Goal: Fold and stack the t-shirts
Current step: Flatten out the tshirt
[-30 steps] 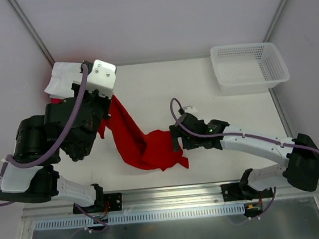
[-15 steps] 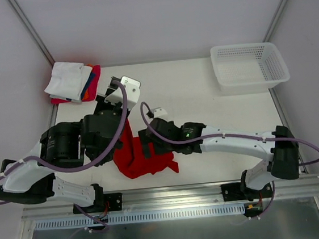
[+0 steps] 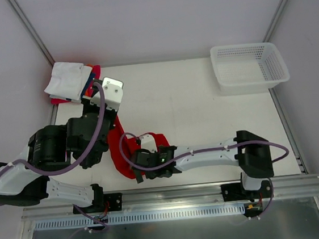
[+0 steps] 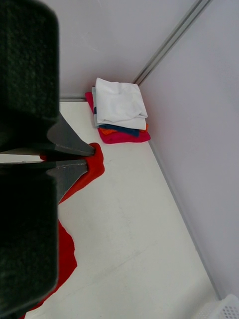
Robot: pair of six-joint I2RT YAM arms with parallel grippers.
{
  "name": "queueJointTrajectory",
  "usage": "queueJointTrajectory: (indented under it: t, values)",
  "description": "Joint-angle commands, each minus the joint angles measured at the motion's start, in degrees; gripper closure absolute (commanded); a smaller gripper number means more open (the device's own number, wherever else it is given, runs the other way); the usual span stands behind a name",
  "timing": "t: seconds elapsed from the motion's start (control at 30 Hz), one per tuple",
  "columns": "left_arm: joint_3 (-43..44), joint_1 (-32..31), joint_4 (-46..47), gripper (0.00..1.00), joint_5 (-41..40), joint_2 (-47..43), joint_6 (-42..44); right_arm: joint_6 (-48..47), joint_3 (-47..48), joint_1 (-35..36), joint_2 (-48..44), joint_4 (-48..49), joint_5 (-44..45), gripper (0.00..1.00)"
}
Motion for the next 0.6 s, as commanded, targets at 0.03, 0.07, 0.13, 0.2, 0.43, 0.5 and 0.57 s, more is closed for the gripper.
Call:
queueJointTrajectory:
  t: [0.03,0.07,0.13,0.2,0.43,0.5,0.57]
  values:
    - [-0.1,0.0,1.8,1.00,-0.7,0.1,-1.6,2.5,9.2,3.5,6.9,-2.2,4.4,0.00]
    - [0.0,-0.1,1.8,1.00,-0.7,0.2,-1.6,2.7,10.1,3.8,8.9,-2.2,4.2,0.01]
    - [-0.5,-0.1,1.7,1.00,-0.7,0.2,-1.8,2.7,12.1,4.0,10.5,-2.0,3.6,0.00]
    - [-1.0,-0.1,1.7,1.00,-0.7,-0.3,-2.4,2.2,12.9,4.0,11.9,-2.0,3.1,0.01]
    - [-3.4,-0.1,1.5,1.00,-0.3,-1.7,-3.6,0.7,13.1,4.0,10.7,-4.3,4.6,0.00]
    - [-3.9,-0.1,1.6,1.00,-0.5,-1.9,-3.5,-0.6,13.1,3.8,9.7,-6.4,5.6,0.01]
    - [-4.2,-0.1,1.7,1.00,-0.6,-2.0,-3.5,-1.6,11.1,3.2,7.1,-6.8,6.5,0.01]
